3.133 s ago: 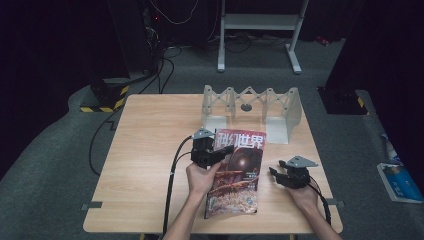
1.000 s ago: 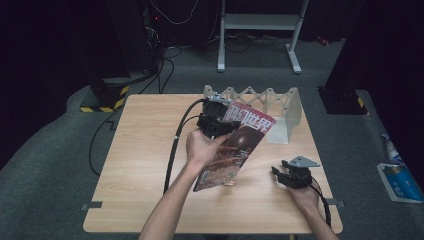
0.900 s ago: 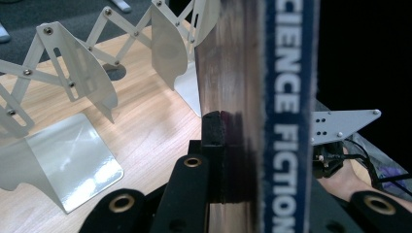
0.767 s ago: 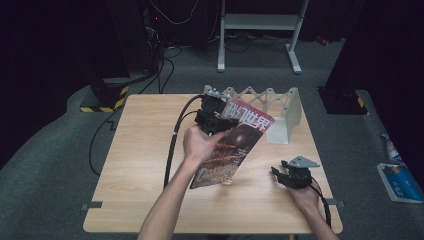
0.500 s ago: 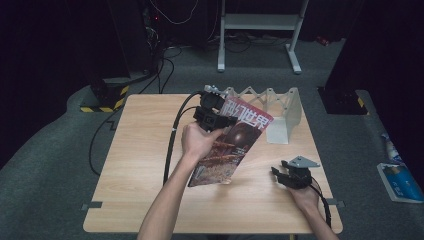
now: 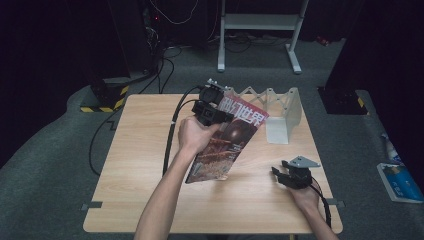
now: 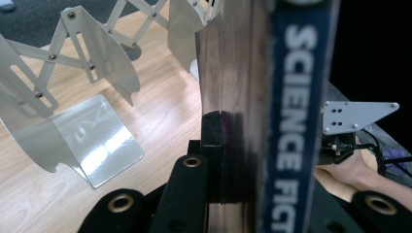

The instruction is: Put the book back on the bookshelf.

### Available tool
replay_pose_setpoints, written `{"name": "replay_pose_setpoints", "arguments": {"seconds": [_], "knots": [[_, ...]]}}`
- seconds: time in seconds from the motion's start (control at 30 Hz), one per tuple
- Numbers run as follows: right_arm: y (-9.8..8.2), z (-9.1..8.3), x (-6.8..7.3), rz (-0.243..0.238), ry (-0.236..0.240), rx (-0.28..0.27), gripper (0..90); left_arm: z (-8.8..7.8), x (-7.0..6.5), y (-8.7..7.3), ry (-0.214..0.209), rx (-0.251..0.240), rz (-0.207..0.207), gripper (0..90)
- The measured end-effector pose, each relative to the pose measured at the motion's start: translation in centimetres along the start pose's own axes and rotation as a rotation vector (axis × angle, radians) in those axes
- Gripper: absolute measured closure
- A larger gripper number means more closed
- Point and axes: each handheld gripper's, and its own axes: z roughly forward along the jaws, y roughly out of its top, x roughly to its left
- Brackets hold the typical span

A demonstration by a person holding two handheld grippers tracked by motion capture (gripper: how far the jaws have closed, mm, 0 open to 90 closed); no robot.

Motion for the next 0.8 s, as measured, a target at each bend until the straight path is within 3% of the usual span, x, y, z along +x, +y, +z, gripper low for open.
{"name": "replay_pose_setpoints", "arguments": {"seconds": [0.43,0.8], "knots": [[0.0,0.0,0.0,0.004,-0.002,0.000,46.5,0.4,0.0,1.4,0.053,0.103,0.014,82.7],[0.0,-0.1,-0.1,0.006,-0.001,-0.008,46.6,0.3,1.0,2.6,0.076,0.156,-0.022,82.3]]}}
